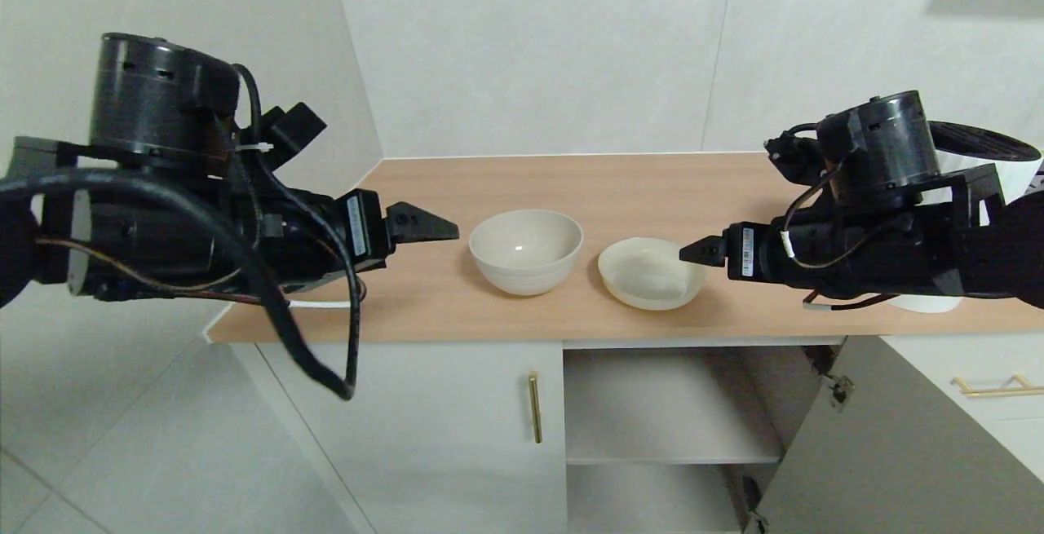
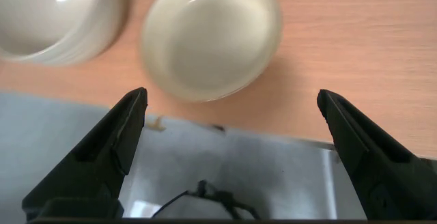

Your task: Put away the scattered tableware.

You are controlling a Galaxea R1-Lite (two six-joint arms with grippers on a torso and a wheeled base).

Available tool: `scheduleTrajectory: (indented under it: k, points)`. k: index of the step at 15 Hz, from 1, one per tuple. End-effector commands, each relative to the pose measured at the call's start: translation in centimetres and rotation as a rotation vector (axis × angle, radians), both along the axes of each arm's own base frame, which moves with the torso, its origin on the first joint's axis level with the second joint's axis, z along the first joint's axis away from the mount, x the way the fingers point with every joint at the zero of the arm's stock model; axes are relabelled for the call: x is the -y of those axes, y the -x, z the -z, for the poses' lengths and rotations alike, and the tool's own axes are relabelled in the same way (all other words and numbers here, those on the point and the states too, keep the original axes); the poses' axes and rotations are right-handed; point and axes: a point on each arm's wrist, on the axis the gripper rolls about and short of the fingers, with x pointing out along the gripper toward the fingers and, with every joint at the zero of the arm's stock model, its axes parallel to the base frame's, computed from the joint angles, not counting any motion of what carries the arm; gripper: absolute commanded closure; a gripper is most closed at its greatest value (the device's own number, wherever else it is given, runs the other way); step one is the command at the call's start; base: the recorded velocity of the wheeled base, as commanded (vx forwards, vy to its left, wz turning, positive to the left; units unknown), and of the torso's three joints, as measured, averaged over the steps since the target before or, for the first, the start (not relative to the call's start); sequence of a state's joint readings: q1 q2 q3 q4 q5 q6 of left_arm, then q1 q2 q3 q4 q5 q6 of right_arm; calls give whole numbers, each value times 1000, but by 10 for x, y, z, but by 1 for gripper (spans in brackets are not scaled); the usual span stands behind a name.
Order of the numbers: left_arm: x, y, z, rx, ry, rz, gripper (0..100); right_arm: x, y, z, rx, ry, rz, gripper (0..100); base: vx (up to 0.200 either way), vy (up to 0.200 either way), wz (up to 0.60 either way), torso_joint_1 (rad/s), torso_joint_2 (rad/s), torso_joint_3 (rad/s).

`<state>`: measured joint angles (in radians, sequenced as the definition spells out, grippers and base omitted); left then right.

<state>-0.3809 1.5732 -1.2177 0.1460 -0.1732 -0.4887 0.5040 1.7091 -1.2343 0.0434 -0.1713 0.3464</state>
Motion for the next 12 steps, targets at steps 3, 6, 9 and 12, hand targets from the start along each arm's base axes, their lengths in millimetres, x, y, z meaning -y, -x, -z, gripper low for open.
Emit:
scheduleTrajectory:
  k: [3, 6, 9, 12]
  points:
    - [37, -46, 18, -146, 73, -128, 0, -4, -8, 9, -13, 2, 10, 0, 0, 0, 0, 0, 0, 0]
    - [49, -75, 37, -158, 42, -271, 0, -5, -10, 9, 13, -9, 22, 0, 0, 0, 0, 0, 0, 0]
    - [59, -99, 57, -181, 34, -348, 0, -6, -11, 11, 9, -5, 27, 0, 0, 0, 0, 0, 0, 0]
    - [62, -107, 61, -189, 52, -362, 0, -5, -10, 8, 15, -10, 27, 0, 0, 0, 0, 0, 0, 0]
